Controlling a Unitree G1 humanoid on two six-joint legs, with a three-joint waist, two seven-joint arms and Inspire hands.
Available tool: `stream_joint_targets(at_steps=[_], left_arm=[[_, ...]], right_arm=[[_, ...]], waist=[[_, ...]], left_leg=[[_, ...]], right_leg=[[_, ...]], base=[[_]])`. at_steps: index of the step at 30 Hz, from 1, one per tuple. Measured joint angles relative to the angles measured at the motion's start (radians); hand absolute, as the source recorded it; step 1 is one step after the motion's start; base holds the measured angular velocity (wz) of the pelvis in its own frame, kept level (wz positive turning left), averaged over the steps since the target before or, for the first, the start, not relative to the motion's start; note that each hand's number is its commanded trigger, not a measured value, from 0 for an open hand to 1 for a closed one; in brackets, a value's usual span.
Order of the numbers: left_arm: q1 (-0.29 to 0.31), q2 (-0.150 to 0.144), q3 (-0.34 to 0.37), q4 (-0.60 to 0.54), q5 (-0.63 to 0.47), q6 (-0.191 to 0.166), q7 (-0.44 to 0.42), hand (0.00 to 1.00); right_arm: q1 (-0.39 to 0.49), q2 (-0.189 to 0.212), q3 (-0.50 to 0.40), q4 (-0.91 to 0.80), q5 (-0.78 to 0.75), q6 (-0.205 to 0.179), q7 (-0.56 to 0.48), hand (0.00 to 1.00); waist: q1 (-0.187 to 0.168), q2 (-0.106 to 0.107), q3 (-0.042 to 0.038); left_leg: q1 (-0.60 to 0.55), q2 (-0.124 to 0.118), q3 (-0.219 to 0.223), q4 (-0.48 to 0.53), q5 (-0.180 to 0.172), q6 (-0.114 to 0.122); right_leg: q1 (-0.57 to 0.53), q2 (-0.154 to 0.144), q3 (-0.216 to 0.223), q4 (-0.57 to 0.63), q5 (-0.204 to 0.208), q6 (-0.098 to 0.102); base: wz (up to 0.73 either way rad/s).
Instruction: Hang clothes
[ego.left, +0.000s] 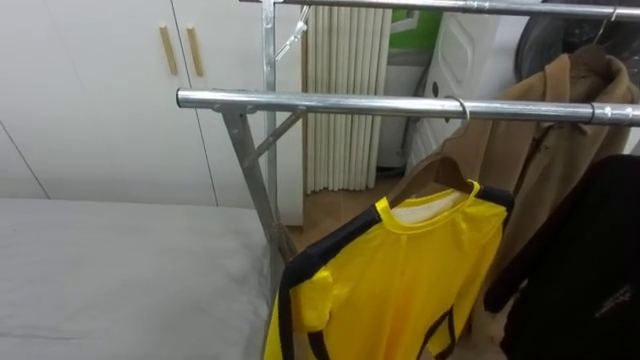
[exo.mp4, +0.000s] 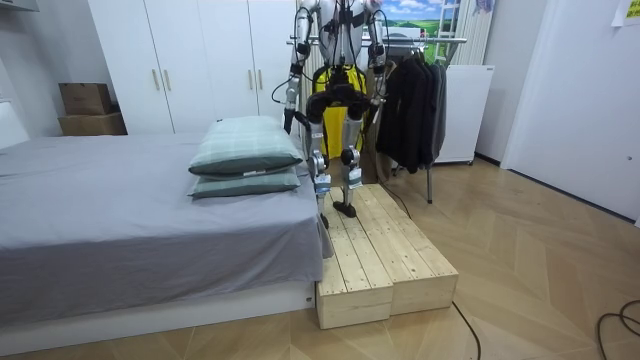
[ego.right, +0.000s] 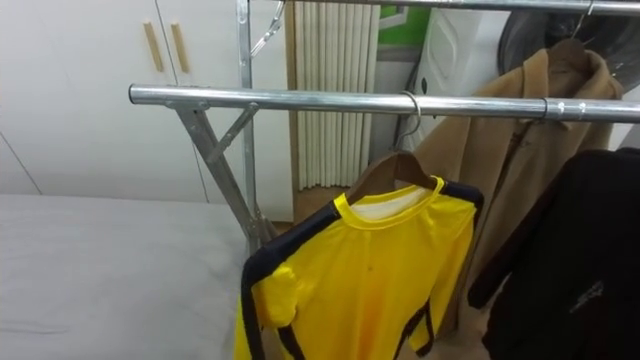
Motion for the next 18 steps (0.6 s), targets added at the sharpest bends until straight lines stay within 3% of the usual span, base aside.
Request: stream_joint_targets(at_steps=[6, 9, 11, 14, 16, 17, 18], left_arm=[[-0.004, -0.004, -0.008, 0.005, -0.002, -0.004, 0.028, 0.0], [-0.018, -0.005, -0.036, 0.022, -0.022, -0.004, 0.041, 0.0], [-0.027, -0.007, -0.038, 0.021, -0.022, -0.006, 0.047, 0.0], [-0.026, -0.023, -0.064, 0.021, -0.02, -0.024, 0.074, 0.0], [-0.029, -0.039, -0.064, 0.021, -0.017, -0.036, 0.079, 0.0], [-0.029, -0.044, -0.064, 0.019, -0.018, -0.038, 0.079, 0.0], [-0.027, -0.053, -0.064, 0.019, -0.022, -0.037, 0.074, 0.0]], right_arm=[[-0.012, 0.005, 0.004, -0.003, -0.001, 0.0, 0.009, 0.0], [-0.016, 0.005, 0.011, -0.004, -0.003, 0.0, 0.008, 0.0], [-0.035, 0.004, 0.027, -0.004, -0.019, 0.001, 0.007, 0.0], [-0.07, 0.001, 0.041, -0.005, -0.046, 0.0, -0.01, 0.0], [-0.082, -0.001, 0.039, -0.025, -0.073, 0.0, -0.028, 0.0], [-0.083, -0.003, 0.038, -0.036, -0.08, 0.0, -0.03, 0.0], [-0.09, -0.004, 0.039, -0.046, -0.082, -0.005, -0.032, 0.0]], waist=[[0.001, 0.004, -0.0011], [0.001, 0.016, -0.0018], [0.016, 0.019, -0.0016], [0.034, 0.046, -0.0001], [0.051, 0.062, -0.001], [0.056, 0.067, 0.0004], [0.062, 0.073, 0.0052]], left_leg=[[-0.009, -0.002, -0.021, 0.01, 0.0, 0.0], [-0.037, -0.005, -0.059, 0.026, -0.001, 0.001], [-0.059, -0.005, -0.064, 0.04, -0.001, 0.0], [-0.106, -0.012, -0.121, 0.071, 0.0, -0.001], [-0.139, -0.019, -0.142, 0.101, 0.0, -0.001], [-0.148, -0.02, -0.143, 0.112, 0.0, -0.002], [-0.166, -0.022, -0.141, 0.128, 0.003, -0.004]], right_leg=[[-0.001, -0.008, -0.035, 0.003, -0.009, 0.0], [-0.012, -0.017, -0.071, 0.008, -0.012, -0.008], [-0.033, -0.02, -0.083, 0.027, -0.018, -0.012], [-0.054, -0.038, -0.149, 0.045, -0.034, -0.02], [-0.069, -0.054, -0.197, 0.068, -0.051, -0.022], [-0.071, -0.061, -0.215, 0.076, -0.058, -0.023], [-0.074, -0.076, -0.262, 0.09, -0.074, -0.026]], base=[[0.15], [0.32], [0.2], [0.55], [0.71], [1.02], [1.14]])
